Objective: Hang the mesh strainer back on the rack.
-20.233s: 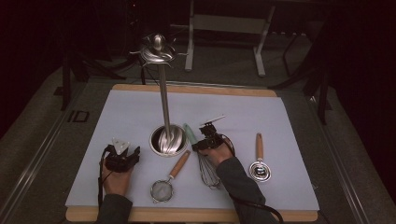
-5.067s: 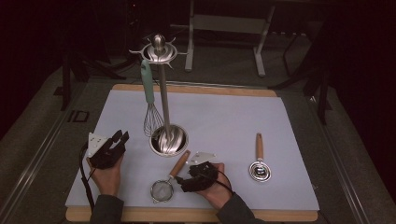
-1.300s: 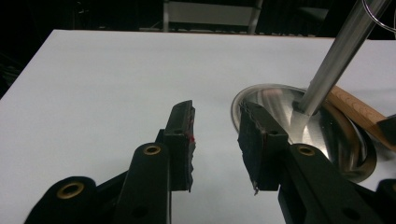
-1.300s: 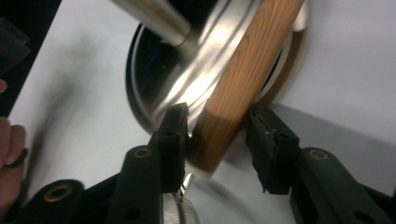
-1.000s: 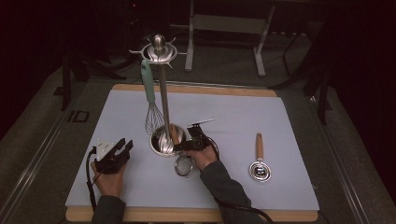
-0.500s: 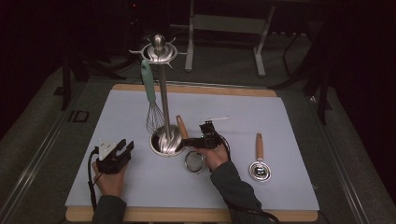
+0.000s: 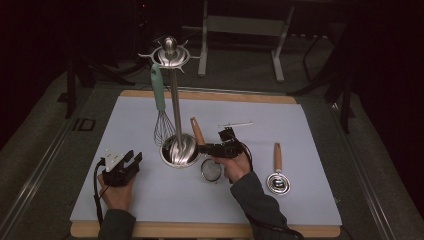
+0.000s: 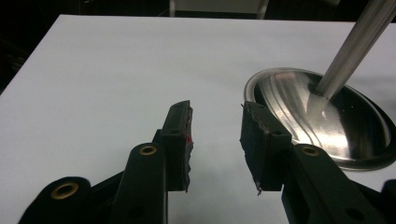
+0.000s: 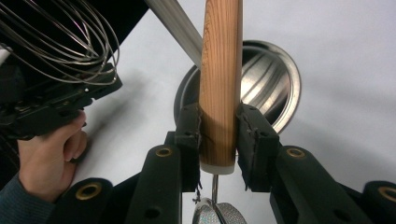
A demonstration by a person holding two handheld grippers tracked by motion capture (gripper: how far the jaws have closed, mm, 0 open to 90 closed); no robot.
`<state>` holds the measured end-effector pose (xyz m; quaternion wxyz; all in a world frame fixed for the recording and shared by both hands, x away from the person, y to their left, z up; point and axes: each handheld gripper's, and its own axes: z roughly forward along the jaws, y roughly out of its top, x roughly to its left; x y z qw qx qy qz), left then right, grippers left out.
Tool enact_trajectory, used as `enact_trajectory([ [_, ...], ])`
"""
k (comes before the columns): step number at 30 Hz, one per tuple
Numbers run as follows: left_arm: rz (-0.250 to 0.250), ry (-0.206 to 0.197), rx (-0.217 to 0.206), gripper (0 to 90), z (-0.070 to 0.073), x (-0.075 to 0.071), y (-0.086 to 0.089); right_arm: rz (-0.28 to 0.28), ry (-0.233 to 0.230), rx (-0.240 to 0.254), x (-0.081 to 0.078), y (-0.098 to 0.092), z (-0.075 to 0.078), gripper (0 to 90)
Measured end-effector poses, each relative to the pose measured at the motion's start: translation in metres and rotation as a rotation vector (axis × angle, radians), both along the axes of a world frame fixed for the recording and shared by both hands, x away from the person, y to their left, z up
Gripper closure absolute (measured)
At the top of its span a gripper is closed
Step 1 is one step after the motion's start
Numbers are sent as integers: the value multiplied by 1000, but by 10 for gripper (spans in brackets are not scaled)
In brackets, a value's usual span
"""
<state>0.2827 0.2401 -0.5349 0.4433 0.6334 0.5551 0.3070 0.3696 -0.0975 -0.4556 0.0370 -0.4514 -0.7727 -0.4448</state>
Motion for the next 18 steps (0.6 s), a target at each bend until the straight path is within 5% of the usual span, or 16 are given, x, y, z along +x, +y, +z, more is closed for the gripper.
enact_trajectory([
  [10, -6, 7, -10, 627, -1, -1, 1, 21, -95, -13, -8, -6, 22, 716],
  [18, -12, 13, 8, 629, -2, 0, -1, 26, -123, 3, -10, -11, 33, 716],
])
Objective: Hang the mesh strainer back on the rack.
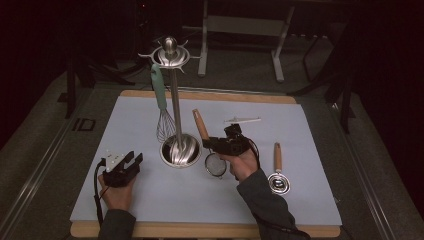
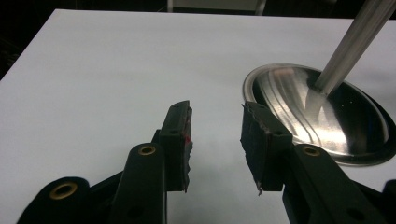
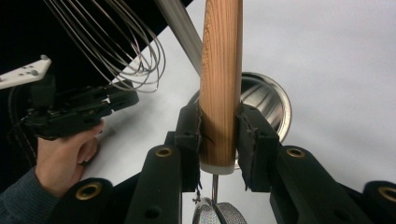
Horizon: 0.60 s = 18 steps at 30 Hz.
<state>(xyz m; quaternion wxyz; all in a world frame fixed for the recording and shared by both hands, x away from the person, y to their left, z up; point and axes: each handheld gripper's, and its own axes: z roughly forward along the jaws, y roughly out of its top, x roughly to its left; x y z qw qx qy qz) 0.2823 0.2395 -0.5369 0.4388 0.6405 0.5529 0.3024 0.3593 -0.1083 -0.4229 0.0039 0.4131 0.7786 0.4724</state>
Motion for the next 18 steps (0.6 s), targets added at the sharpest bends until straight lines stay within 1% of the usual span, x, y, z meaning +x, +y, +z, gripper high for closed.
enact_trajectory([
  [6, -1, 4, 5, 632, -1, 1, -1, 13, -21, 11, -4, -4, 9, 716],
  [12, -4, 7, 12, 636, -1, 1, -2, 33, -63, -7, -11, -4, 20, 716],
  [18, -6, 6, 11, 637, -1, 1, -2, 40, -83, -8, -15, -5, 27, 716],
])
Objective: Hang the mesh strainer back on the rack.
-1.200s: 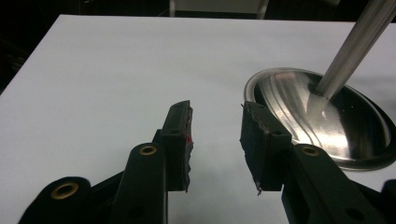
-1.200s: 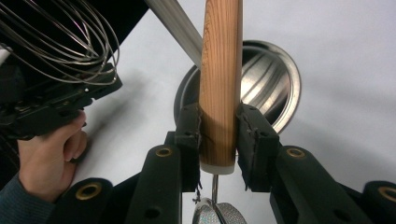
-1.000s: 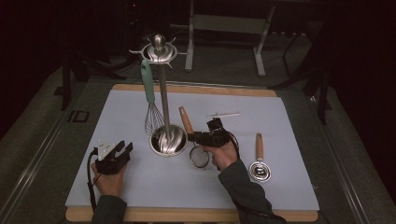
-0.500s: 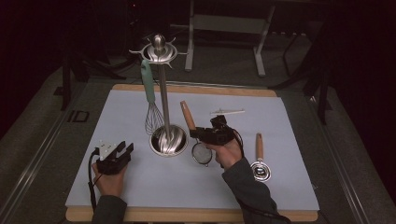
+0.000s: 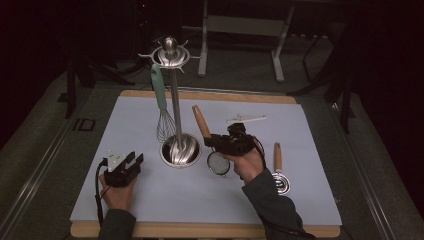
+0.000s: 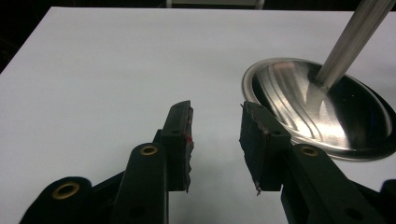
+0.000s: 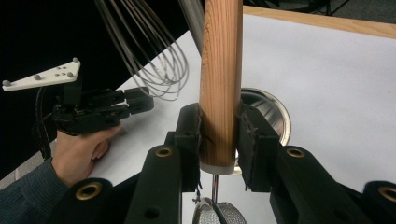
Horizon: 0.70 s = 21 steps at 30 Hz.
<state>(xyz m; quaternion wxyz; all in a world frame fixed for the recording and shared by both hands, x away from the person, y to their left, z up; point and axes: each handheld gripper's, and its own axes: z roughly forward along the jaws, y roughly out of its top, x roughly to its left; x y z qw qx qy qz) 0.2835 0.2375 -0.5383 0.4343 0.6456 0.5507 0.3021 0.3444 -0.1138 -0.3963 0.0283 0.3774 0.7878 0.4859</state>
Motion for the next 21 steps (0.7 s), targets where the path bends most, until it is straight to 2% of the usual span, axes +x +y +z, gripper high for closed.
enact_trajectory([
  [6, 0, 2, -1, 637, 0, 0, 0, 1, -8, 27, -1, 1, 4, 717],
  [21, -2, 1, 2, 637, 0, 0, 0, 30, -54, 52, -10, 5, 20, 716],
])
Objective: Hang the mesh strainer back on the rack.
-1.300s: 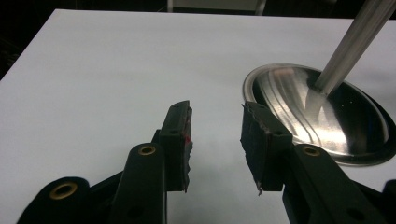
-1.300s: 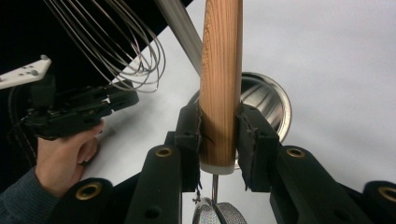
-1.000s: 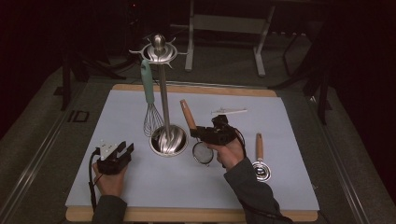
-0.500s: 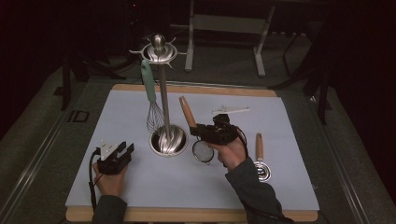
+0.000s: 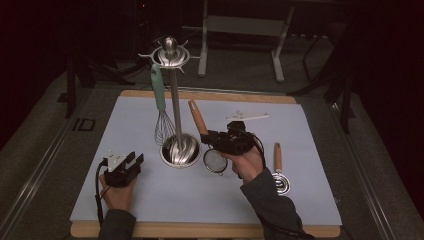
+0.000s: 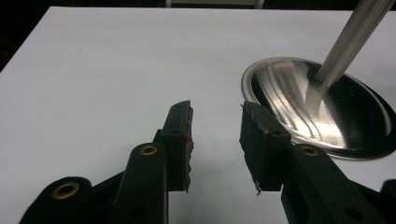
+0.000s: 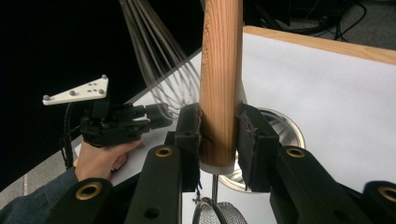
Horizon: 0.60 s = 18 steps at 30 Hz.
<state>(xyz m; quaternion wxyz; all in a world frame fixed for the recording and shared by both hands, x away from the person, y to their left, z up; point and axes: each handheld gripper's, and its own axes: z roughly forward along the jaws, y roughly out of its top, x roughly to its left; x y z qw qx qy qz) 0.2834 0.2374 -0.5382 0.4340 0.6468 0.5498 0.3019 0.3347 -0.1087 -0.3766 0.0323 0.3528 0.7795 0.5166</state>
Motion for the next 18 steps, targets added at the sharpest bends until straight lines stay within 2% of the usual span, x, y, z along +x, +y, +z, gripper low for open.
enact_trajectory([
  [18, 1, 1, -1, 636, 0, 0, 0, 42, -45, 12, -5, 6, 15, 716],
])
